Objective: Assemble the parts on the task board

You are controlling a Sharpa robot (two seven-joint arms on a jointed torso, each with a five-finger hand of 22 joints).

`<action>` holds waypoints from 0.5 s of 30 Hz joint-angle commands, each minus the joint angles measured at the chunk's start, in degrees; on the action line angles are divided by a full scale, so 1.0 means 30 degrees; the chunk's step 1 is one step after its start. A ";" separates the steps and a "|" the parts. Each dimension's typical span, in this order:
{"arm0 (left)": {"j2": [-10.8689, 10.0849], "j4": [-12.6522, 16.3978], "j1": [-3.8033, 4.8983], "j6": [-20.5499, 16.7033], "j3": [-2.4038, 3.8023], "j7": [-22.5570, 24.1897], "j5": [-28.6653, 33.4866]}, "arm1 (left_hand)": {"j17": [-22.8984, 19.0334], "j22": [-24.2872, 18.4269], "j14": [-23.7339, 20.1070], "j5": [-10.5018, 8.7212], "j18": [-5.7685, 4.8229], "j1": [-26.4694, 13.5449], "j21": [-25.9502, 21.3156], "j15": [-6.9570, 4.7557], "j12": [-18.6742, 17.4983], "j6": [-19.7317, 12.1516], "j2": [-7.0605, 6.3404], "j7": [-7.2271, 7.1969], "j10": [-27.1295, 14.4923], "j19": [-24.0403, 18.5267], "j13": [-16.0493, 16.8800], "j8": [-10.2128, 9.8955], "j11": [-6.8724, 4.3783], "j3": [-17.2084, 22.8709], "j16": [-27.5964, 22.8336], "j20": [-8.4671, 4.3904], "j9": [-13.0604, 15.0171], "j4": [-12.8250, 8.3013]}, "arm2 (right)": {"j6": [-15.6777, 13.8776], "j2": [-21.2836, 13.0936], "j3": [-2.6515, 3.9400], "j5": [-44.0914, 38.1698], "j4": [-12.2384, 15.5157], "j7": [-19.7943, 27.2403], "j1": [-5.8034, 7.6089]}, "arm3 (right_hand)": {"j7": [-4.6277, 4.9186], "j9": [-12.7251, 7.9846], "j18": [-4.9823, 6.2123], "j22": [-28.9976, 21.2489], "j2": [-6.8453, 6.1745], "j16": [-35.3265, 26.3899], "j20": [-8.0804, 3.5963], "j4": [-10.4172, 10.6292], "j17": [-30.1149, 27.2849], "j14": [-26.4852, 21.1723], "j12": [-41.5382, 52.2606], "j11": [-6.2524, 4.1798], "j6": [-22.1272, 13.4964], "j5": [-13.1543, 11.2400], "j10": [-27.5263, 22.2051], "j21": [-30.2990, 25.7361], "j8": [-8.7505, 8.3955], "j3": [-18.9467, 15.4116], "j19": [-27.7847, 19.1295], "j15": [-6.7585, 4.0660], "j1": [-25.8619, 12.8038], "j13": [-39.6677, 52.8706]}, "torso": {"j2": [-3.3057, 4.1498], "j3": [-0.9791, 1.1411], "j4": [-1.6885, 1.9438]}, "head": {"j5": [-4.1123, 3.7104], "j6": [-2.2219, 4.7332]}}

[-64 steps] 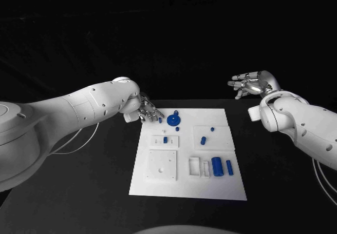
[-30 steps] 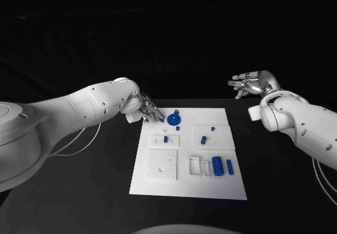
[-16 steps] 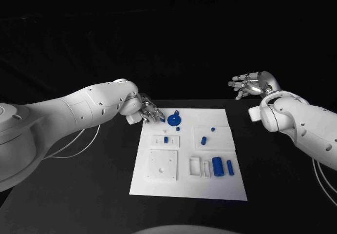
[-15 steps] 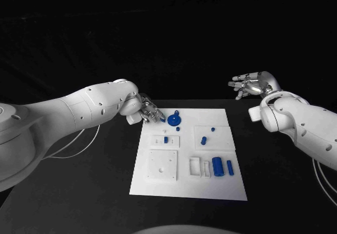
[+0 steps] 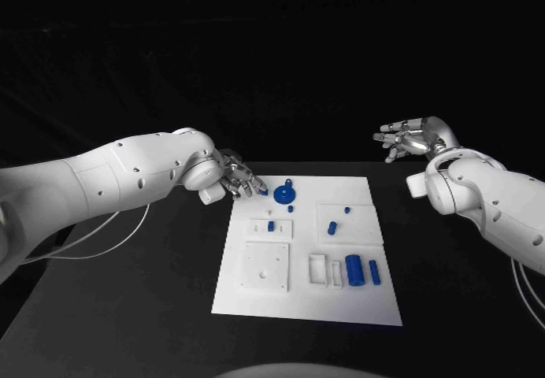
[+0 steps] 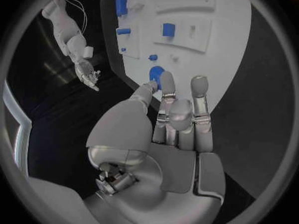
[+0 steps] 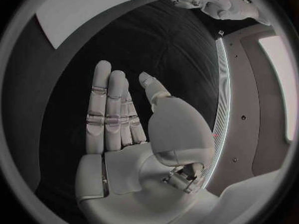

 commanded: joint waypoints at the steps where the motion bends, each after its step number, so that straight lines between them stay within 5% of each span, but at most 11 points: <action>1: -0.0777 0.1396 0.0153 -0.1853 -0.0004 0.0086 0.0380 | -0.0042 0.0307 0.0032 0.0202 -0.0260 -0.0160 0.0031 -0.0137 0.0264 0.0899 -0.0058 -0.0641 0.0895 0.0039 0.0001 -0.0129 -0.0140 0.1259 -0.0084 -0.0135 0.5529 -0.1192 | 0.0365 -0.0099 0.0011 -0.0151 0.0041 0.0013 -0.0011 | 0.0032 -0.0020 -0.0224 -0.0028 0.0091 -0.0062 0.0102 0.0120 -0.0025 -0.0088 -0.0008 -0.0031 -0.0149 0.0086 -0.0132 -0.0023 -0.0068 -0.0019 0.0621 0.0075 -0.0021 0.0004 | -0.0084 -0.0014 0.0089 | -0.0038 -0.0065; 11: -0.2759 0.4560 0.0269 -0.2286 -0.0165 -0.0241 0.0395 | 0.0006 0.0318 0.0054 0.0578 -0.0280 -0.0287 0.0041 -0.0166 0.0709 0.1214 -0.0172 -0.0694 0.0907 0.0083 -0.0078 -0.0274 -0.0187 0.1369 -0.0053 -0.0168 0.5427 -0.1386 | 0.0424 -0.0310 0.0009 -0.0142 0.0315 -0.0061 -0.0145 | 0.0032 -0.0020 -0.0224 -0.0037 0.0076 -0.0064 0.0106 0.0145 -0.0028 -0.0093 -0.0006 -0.0029 -0.0156 0.0098 -0.0136 -0.0031 -0.0069 -0.0051 0.0619 0.0080 -0.0001 0.0004 | -0.0148 -0.0056 0.0132 | 0.0080 -0.0097; 15: -0.3252 0.5344 0.0276 -0.2555 -0.0386 -0.0415 0.0250 | 0.0089 0.0328 0.0074 0.0841 -0.0276 -0.0345 0.0074 -0.0166 0.0906 0.1307 -0.0225 -0.0717 0.0909 0.0094 -0.0062 -0.0266 -0.0209 0.1401 0.0015 -0.0164 0.5441 -0.1461 | 0.0429 -0.0356 0.0009 -0.0142 0.0375 -0.0089 -0.0181 | 0.0032 -0.0020 -0.0224 -0.0037 0.0076 -0.0064 0.0106 0.0145 -0.0028 -0.0093 -0.0006 -0.0029 -0.0156 0.0098 -0.0136 -0.0031 -0.0069 -0.0051 0.0619 0.0080 -0.0001 0.0004 | -0.0137 -0.0024 0.0129 | 0.0191 -0.0111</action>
